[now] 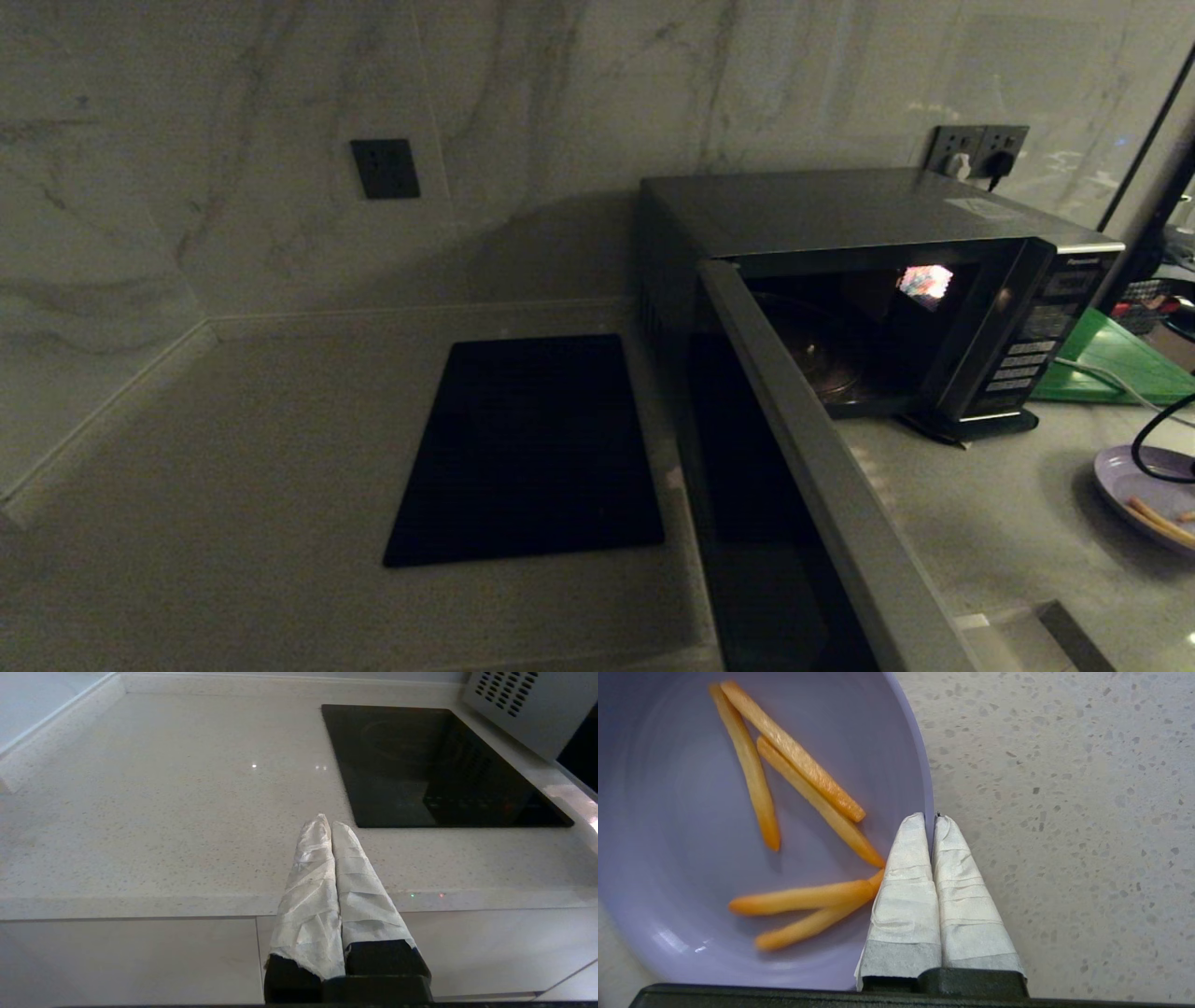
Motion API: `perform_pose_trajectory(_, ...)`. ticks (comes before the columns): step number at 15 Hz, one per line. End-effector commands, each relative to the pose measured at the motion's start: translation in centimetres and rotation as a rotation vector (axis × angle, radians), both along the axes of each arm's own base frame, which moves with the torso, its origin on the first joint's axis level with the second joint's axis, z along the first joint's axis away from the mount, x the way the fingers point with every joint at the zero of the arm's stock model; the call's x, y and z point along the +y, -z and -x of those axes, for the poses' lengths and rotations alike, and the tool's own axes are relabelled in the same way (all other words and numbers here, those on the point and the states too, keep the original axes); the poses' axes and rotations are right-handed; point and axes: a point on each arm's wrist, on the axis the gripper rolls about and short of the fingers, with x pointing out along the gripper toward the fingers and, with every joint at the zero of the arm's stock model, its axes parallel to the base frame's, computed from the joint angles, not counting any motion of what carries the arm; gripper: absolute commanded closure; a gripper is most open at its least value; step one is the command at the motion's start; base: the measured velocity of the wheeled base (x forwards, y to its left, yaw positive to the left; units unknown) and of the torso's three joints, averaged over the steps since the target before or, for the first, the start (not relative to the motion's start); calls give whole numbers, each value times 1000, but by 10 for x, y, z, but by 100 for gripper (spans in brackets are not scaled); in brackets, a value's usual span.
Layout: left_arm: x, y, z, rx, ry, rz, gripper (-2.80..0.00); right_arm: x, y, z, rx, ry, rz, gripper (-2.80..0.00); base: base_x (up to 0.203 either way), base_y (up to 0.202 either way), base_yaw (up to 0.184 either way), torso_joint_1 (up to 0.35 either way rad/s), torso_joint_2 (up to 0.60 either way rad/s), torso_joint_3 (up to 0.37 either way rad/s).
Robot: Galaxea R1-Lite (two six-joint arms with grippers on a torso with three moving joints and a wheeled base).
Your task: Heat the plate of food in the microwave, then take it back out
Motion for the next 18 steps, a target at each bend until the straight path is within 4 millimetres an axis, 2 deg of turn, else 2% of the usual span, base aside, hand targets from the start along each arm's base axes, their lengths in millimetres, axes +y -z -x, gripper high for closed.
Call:
perform_pose_trajectory(1, 0, 0, 0, 1, -1, 1, 0, -2, 5, 0, 11, 10, -8, 0, 0, 0, 0, 0, 0, 0)
perform_pose_trajectory(6, 0, 0, 0, 1, -1, 1, 0, -1, -2, 4, 3, 13, 1, 0, 0, 0, 0, 0, 0, 0)
perform_pose_trajectory(7, 0, 0, 0, 1, -1, 1, 0, -1, -4, 4, -1, 13, 4, -280, 0, 0, 0, 0, 0, 0)
perform_pose_trajectory(13, 0, 0, 0, 1, -1, 1, 0, 0, -16, 10, -18, 7, 17, -280, 0, 0, 0, 0, 0, 0)
perform_pose_trajectory(16, 0, 0, 0, 1, -1, 1, 0, 4, -35, 15, -60, -1, 46, -280, 0, 0, 0, 0, 0, 0)
perform_pose_trajectory(18, 0, 0, 0, 1, -1, 1, 0, 11, -59, 23, -115, -36, 72, -280, 0, 0, 0, 0, 0, 0)
